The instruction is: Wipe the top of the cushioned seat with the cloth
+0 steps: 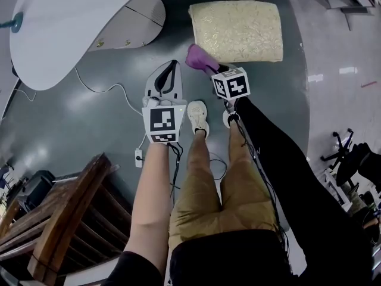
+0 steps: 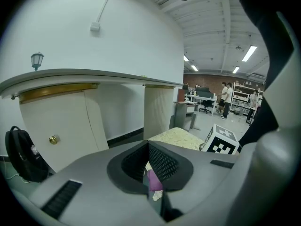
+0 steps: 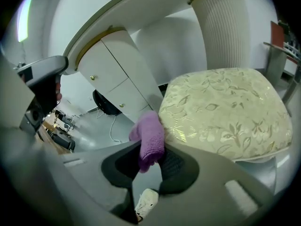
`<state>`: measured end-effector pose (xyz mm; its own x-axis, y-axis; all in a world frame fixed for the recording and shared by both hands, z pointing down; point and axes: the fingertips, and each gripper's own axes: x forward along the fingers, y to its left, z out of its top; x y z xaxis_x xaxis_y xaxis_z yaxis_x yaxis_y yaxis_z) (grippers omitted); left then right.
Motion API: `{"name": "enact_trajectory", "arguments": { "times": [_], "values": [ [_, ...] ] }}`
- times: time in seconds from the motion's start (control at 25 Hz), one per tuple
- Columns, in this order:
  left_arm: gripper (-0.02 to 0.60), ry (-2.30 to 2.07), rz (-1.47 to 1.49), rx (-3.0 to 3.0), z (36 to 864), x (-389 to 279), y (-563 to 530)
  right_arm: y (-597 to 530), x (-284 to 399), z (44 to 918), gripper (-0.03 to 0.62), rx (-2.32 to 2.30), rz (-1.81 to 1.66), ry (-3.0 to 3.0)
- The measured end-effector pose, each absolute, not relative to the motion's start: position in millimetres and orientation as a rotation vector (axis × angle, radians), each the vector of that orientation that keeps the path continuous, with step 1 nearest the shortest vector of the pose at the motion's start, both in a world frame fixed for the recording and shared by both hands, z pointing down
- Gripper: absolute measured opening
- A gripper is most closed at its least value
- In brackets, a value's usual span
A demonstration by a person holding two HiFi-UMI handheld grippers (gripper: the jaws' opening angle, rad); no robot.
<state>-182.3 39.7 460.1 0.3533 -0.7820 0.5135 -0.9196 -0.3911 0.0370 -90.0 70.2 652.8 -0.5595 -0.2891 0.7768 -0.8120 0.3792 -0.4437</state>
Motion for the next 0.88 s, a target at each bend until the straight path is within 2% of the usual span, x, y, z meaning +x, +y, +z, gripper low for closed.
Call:
{"name": "enact_trajectory", "arguments": {
  "times": [0.36,0.88],
  "values": [
    [0.003,-1.448,0.603,2.344,461.3,-151.4,26.4,47.4,-2.6,651.1,0.078,1.159,1.086,-1.962],
    [0.003,-1.362,0.632,2.419,456.0,-75.2,-3.7,38.7,188.4,654.0,0.078,1.455,1.064,-1.736]
  ]
}}
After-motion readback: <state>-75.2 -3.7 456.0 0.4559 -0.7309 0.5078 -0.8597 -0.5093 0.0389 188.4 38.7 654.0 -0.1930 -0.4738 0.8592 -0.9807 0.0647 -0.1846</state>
